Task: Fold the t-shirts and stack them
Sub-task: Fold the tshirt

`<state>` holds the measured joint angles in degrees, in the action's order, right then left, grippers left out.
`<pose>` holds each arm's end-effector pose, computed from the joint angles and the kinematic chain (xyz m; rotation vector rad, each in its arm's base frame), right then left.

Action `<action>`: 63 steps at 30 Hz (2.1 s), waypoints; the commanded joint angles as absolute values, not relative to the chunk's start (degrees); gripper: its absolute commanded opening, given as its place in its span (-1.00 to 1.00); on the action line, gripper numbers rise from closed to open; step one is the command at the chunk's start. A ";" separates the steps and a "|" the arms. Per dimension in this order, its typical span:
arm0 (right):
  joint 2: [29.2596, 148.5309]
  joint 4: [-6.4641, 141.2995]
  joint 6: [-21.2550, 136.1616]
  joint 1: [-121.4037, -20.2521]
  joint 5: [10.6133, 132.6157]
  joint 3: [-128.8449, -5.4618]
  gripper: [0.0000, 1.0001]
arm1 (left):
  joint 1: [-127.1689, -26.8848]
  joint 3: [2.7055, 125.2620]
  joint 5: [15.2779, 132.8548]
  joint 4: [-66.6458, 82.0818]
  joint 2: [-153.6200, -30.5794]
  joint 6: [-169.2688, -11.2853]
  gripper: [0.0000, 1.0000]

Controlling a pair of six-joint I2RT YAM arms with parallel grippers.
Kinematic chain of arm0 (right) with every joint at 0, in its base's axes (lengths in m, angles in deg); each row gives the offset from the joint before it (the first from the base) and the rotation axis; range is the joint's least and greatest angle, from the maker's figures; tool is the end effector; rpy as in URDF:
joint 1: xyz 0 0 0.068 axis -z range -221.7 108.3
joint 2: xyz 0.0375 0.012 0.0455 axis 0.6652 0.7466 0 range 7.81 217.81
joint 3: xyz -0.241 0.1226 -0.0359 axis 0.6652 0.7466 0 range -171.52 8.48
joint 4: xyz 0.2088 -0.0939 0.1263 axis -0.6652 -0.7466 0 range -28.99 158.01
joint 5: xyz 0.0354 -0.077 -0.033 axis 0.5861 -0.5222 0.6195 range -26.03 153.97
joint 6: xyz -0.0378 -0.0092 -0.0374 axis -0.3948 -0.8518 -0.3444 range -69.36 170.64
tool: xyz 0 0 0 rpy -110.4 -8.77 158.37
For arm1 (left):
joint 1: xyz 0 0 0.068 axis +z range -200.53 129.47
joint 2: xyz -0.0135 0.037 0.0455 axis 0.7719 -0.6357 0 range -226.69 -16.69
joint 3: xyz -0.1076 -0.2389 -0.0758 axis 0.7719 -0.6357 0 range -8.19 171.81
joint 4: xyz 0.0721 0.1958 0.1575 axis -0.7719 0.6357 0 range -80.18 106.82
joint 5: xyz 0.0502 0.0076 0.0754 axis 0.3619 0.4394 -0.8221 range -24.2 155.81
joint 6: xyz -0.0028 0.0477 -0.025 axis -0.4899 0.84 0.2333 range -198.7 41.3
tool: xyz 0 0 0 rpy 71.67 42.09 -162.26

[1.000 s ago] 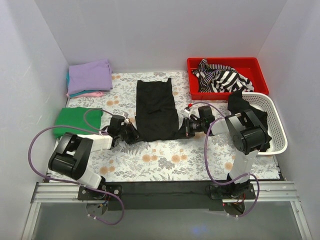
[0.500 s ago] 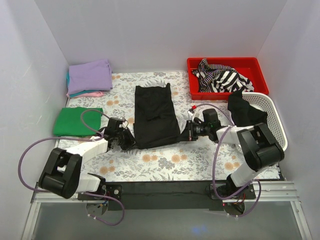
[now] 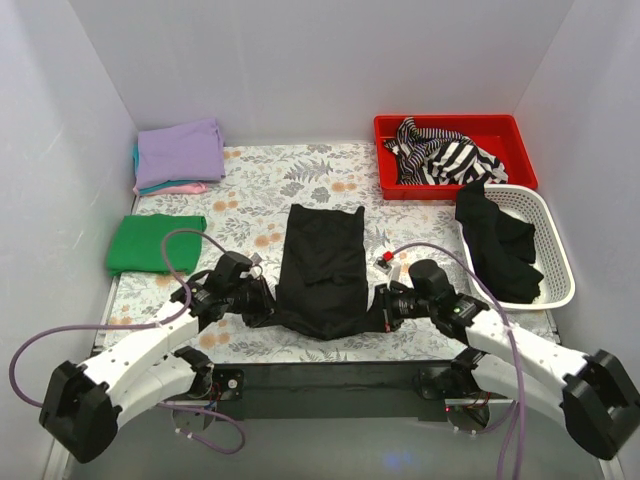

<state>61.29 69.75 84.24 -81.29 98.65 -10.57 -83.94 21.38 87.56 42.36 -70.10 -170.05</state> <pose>0.1303 0.1341 0.1807 -0.5181 2.3031 1.3416 0.1349 -0.1047 0.1921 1.2576 -2.6197 1.0348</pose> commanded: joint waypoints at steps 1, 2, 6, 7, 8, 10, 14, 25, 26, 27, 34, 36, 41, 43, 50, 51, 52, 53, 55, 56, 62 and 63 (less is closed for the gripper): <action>54.15 61.88 89.83 -83.71 92.90 -9.10 -0.97 | -84.98 24.94 85.41 51.91 -64.69 -173.44 -1.00; 51.70 60.56 90.01 -83.80 92.02 -9.36 -0.97 | -85.07 26.69 84.97 53.05 -64.16 -173.44 -1.00; 51.84 55.10 86.69 -83.80 87.63 -14.96 -0.97 | -85.24 30.92 82.51 56.40 -64.85 -172.57 -1.00; 52.72 54.57 85.72 -83.71 86.75 -16.46 -0.97 | -85.24 31.80 81.81 56.49 -66.25 -172.39 -1.00; 54.99 53.26 84.58 -83.80 85.17 -17.87 -0.97 | -85.24 32.67 81.45 56.40 -66.87 -172.13 -1.00; 57.02 52.81 81.94 -83.80 82.88 -22.09 -0.97 | -85.24 35.49 79.26 55.70 -68.37 -171.16 -1.00; 62.46 52.02 77.28 -83.36 75.42 -28.77 -0.97 | -85.24 40.15 74.51 54.48 -72.05 -169.05 -1.00; 78.38 52.28 67.87 -76.33 72.41 -42.93 -0.97 | -84.98 48.50 68.09 47.71 -86.46 -164.31 -1.00; 80.57 52.28 67.43 -75.02 72.67 -43.98 -0.97 | -84.81 49.81 67.48 47.35 -87.52 -163.95 -1.00; 81.81 52.28 66.38 -74.58 72.94 -45.82 -0.97 | -84.63 50.78 66.60 46.92 -88.49 -163.17 -1.00; 90.86 52.63 63.83 -71.06 76.72 -52.24 -0.97 | -79.54 56.32 68.08 43.05 -96.40 -160.35 -1.00; 93.94 52.63 63.12 -70.18 77.94 -53.74 -0.97 | -77.25 57.55 69.40 40.86 -98.86 -159.82 -1.00; 100.87 52.72 61.36 -68.25 80.93 -58.74 -0.97 | -74.53 61.42 72.21 37.78 -105.28 -157.63 -1.00; 103.25 52.81 60.66 -67.89 81.90 -60.76 -0.97 | -74.17 63.17 73.62 37.42 -108.79 -157.10 -1.00; 109.84 53.25 60.13 -65.87 83.83 -66.48 -0.97 | -73.29 66.43 75.03 35.84 -116.79 -155.69 -1.00; 110.29 53.25 59.96 -65.44 83.92 -67.53 -0.97 | -73.29 67.56 75.29 35.66 -117.58 -155.43 -1.00; 110.82 53.16 59.96 -65.17 84.10 -68.07 -0.97 | -73.12 68.01 75.56 35.49 -118.29 -155.34 -1.00; 111.87 53.25 59.96 -64.91 84.88 -68.68 -0.97 | -72.85 68.89 75.82 35.49 -119.51 -155.16 -1.00; 112.75 53.34 59.78 -64.20 84.98 -70.00 -0.97 | -72.50 70.56 74.51 35.40 -120.23 -154.99 -1.00; 113.54 53.42 59.69 -63.77 85.07 -70.53 -0.97 | -72.06 70.74 74.16 34.53 -120.14 -155.07 -1.00; 117.49 53.69 59.08 -62.01 86.21 -75.88 -0.97 | -69.69 73.81 73.63 33.47 -122.07 -154.72 -1.00; 118.28 53.77 58.90 -61.92 86.30 -77.11 -0.97 | -69.43 74.16 73.98 33.55 -123.38 -154.64 -1.00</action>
